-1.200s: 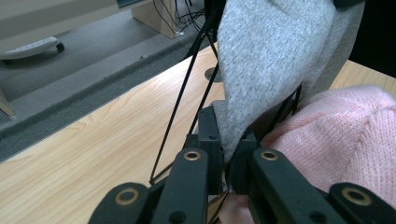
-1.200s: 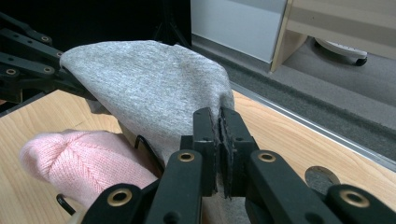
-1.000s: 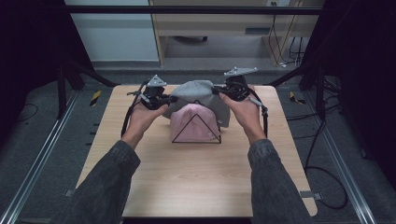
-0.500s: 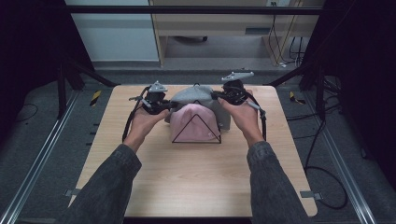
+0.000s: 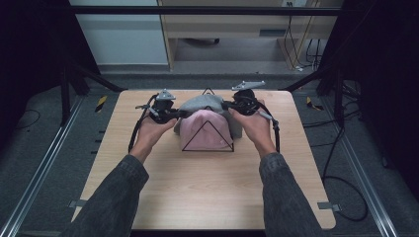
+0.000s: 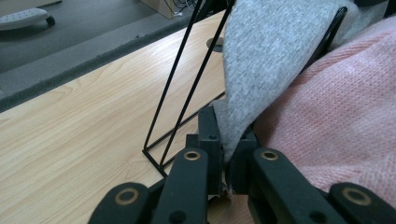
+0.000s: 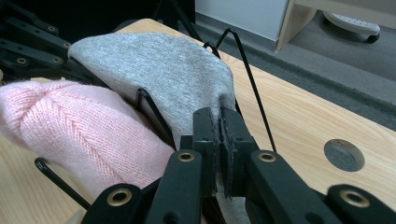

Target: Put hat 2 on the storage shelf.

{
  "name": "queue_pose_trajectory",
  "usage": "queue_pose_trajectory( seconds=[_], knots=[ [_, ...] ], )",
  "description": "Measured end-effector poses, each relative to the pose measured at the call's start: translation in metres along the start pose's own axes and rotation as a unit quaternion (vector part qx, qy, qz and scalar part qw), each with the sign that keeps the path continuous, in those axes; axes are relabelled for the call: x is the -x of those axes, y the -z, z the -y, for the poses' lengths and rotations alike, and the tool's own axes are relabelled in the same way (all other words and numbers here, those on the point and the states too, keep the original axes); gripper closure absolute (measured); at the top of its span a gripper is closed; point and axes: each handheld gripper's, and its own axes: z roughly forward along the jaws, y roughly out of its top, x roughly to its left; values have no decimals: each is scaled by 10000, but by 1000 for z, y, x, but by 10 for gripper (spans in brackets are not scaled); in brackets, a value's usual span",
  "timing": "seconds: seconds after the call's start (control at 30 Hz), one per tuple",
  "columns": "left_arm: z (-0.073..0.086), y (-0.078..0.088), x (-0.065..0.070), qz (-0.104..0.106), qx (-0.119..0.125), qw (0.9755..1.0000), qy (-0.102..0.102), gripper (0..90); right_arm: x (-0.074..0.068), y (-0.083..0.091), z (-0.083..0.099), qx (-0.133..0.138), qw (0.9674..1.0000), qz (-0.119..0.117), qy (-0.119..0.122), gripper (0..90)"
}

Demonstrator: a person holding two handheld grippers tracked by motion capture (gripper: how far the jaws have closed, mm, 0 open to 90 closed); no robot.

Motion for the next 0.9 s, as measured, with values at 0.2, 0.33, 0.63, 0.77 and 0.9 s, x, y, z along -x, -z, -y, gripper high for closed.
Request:
queue_pose_trajectory(
  seconds=[0.2,0.33,0.63,0.77,0.9],
  knots=[
    [3,-3,2,-30,-49,10000,-38,868,1,-1,5,-26,10000,14,-38,861],
    [5,-5,2,-35,-68,9999,-66,868,2,-3,9,-48,10000,-5,-82,861],
    [9,-5,4,-55,-92,9999,-26,862,2,-4,13,-67,9999,-26,-142,851],
    [9,-5,2,-58,-83,9999,3,849,3,-3,13,-61,9998,36,-174,755],
    [8,4,5,-214,52,9997,-90,667,5,3,15,-88,9995,118,-268,544]
  ],
)
